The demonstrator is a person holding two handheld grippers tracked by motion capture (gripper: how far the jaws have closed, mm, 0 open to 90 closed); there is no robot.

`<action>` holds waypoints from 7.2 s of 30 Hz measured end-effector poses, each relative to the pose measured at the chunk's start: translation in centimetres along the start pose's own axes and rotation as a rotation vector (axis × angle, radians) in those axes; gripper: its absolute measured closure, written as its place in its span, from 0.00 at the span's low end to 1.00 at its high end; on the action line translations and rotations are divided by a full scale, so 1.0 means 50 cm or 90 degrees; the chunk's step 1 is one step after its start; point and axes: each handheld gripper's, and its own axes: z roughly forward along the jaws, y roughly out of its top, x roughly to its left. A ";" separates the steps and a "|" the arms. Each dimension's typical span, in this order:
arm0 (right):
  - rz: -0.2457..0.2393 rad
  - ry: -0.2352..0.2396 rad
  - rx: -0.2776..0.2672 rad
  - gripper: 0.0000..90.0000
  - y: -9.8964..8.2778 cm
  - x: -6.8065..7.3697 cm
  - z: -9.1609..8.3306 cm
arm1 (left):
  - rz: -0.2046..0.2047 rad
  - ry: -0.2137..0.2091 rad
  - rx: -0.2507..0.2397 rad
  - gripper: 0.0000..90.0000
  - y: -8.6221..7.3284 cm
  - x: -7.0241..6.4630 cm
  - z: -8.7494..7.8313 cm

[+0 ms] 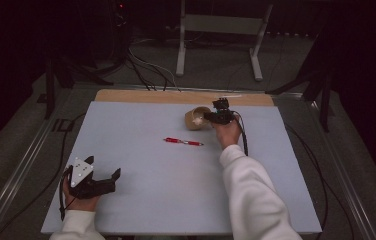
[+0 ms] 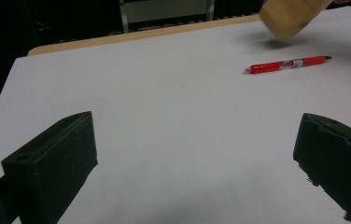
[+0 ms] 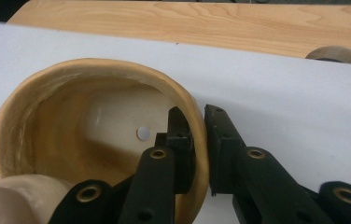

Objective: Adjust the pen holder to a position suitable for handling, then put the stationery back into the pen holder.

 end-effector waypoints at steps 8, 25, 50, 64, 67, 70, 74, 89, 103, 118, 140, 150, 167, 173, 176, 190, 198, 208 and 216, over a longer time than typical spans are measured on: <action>-0.084 0.034 0.019 0.91 -0.029 0.039 -0.072 | 0.002 0.001 0.005 0.00 0.000 -0.002 0.002; -0.204 0.121 0.118 0.91 -0.118 0.134 -0.124 | 0.002 -0.003 0.011 0.00 -0.002 -0.006 0.006; -0.212 0.141 0.177 0.89 -0.140 0.142 -0.087 | 0.006 -0.006 0.018 0.00 -0.004 -0.008 0.012; -0.199 0.154 0.161 0.42 -0.136 0.158 -0.068 | 0.004 -0.005 0.021 0.00 -0.005 -0.007 0.013; -0.201 0.133 0.151 0.27 -0.134 0.153 -0.069 | 0.005 -0.004 0.022 0.00 -0.005 -0.008 0.013; -0.197 0.130 0.130 0.19 -0.132 0.152 -0.075 | 0.006 -0.002 0.023 0.00 -0.005 -0.008 0.013; -0.206 0.134 0.080 0.12 -0.126 0.157 -0.095 | 0.005 -0.001 0.023 0.00 -0.005 -0.008 0.012; -0.224 0.158 -0.037 0.00 -0.113 0.153 -0.148 | 0.005 -0.001 0.026 0.00 -0.007 -0.007 0.015; -0.220 0.140 -0.061 0.00 -0.103 0.116 -0.177 | 0.003 -0.002 0.028 0.00 -0.008 -0.007 0.017; -0.250 0.090 -0.047 0.00 -0.075 0.097 -0.177 | 0.007 -0.002 0.030 0.00 -0.008 -0.009 0.017; -0.246 0.076 0.000 0.01 -0.025 0.072 -0.098 | 0.007 -0.004 0.031 0.00 -0.009 -0.008 0.019; -0.249 0.066 0.079 0.07 -0.056 0.064 -0.030 | 0.008 -0.004 0.031 0.00 -0.009 -0.008 0.019; -0.326 0.116 0.169 0.61 -0.105 0.066 0.006 | 0.011 -0.004 0.032 0.00 -0.009 -0.009 0.019; -0.352 0.108 0.178 0.77 -0.113 0.078 0.009 | 0.011 -0.004 0.033 0.00 -0.009 -0.009 0.019; -0.367 0.103 0.191 0.84 -0.114 0.087 0.006 | 0.011 -0.004 0.033 0.00 -0.009 -0.010 0.020; -0.365 0.085 0.206 0.90 -0.114 0.100 0.004 | 0.012 -0.004 0.034 0.00 -0.009 -0.010 0.020; -0.354 0.087 0.200 0.90 -0.116 0.098 0.003 | 0.013 -0.004 0.035 0.00 -0.009 -0.010 0.021; -0.351 0.085 0.185 0.90 -0.117 0.095 -0.005 | 0.013 -0.004 0.036 0.00 -0.009 -0.010 0.021; -0.343 0.087 0.168 0.90 -0.114 0.094 -0.018 | 0.014 -0.005 0.037 0.00 -0.009 -0.011 0.021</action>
